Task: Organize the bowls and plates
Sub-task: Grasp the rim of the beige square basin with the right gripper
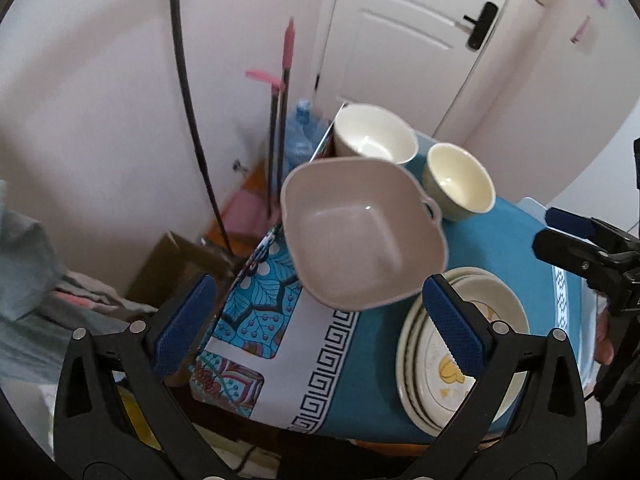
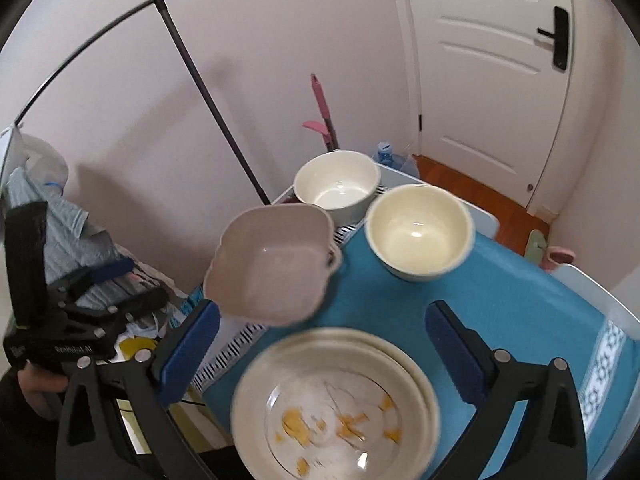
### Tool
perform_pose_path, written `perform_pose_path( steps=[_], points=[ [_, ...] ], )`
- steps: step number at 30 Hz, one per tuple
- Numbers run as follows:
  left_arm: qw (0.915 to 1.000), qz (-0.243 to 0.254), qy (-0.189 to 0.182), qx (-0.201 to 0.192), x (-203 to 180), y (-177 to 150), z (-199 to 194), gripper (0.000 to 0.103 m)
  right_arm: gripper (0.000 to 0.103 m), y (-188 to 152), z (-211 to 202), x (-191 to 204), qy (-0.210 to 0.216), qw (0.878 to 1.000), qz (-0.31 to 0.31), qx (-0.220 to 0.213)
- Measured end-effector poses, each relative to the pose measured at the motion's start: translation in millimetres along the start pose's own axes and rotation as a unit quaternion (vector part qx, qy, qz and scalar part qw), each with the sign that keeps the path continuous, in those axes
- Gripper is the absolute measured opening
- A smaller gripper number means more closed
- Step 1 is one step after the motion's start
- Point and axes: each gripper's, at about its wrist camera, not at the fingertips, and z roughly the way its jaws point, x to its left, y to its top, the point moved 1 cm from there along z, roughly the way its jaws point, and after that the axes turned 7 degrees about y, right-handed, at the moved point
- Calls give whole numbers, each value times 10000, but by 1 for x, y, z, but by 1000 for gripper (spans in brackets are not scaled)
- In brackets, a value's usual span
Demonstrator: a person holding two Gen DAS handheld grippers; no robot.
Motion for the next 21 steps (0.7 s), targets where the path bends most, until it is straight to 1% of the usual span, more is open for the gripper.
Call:
perform_pose_path(
  steps=[1, 2, 3, 4, 6, 8, 9, 10, 11, 12, 13, 14, 15, 16, 17, 18, 19, 20, 21],
  points=[
    [9999, -34, -87, 133, 5, 3, 11, 100, 102, 5, 15, 3, -2, 9999, 13, 159],
    [9996, -42, -151, 227, 6, 4, 19, 95, 102, 8, 27, 4, 24, 9996, 39, 285],
    [9992, -36, -218, 331, 8, 5, 28, 92, 102, 10, 37, 3, 56, 9992, 77, 380],
    [9984, -11, -308, 480, 9, 7, 39, 89, 102, 13, 51, 1, 72, 9985, 161, 513],
    [9970, 43, -422, 648, 8, 8, 55, 82, 102, 13, 70, -4, 65, 9971, 286, 706],
    [9952, 106, -528, 816, 7, 8, 73, 70, 102, 11, 90, -10, 16, 9952, 434, 874],
    [9944, 127, -563, 886, 8, 8, 80, 68, 101, 11, 96, -12, 29, 9947, 476, 912],
    [9932, 144, -601, 984, 8, 8, 89, 62, 100, 10, 102, -14, 44, 9943, 531, 922],
    [9922, 143, -645, 1053, 10, 8, 97, 57, 94, 9, 108, -16, 71, 9938, 582, 947],
    [9912, 140, -697, 1118, 10, 8, 103, 54, 83, 8, 114, -18, 85, 9932, 625, 981],
    [9899, 145, -756, 1191, 10, 10, 108, 50, 77, 8, 120, -20, 67, 9926, 653, 1020],
    [9893, 160, -786, 1222, 10, 10, 112, 48, 69, 8, 124, -22, 16, 9919, 691, 1063],
    [9888, 182, -809, 1241, 11, 12, 116, 46, 62, 8, 128, -26, -34, 9911, 743, 1104],
    [9885, 213, -818, 1251, 10, 13, 119, 35, 58, 7, 131, -29, -57, 9903, 800, 1133],
    [9882, 233, -831, 1267, 10, 14, 122, 22, 51, 7, 133, -30, -63, 9901, 825, 1137],
    [9878, 267, -830, 1293, 9, 15, 125, 19, 43, 6, 135, -31, -74, 9900, 831, 1139],
    [9876, 289, -834, 1296, 9, 15, 126, 15, 38, 5, 136, -31, -92, 9899, 824, 1151],
    [9874, 310, -850, 1296, 8, 16, 128, 14, 28, 5, 138, -31, -113, 9896, 814, 1178],
    [9876, 318, -844, 1284, 7, 16, 128, 13, 24, 4, 139, -31, -121, 9894, 812, 1197]
  ],
)
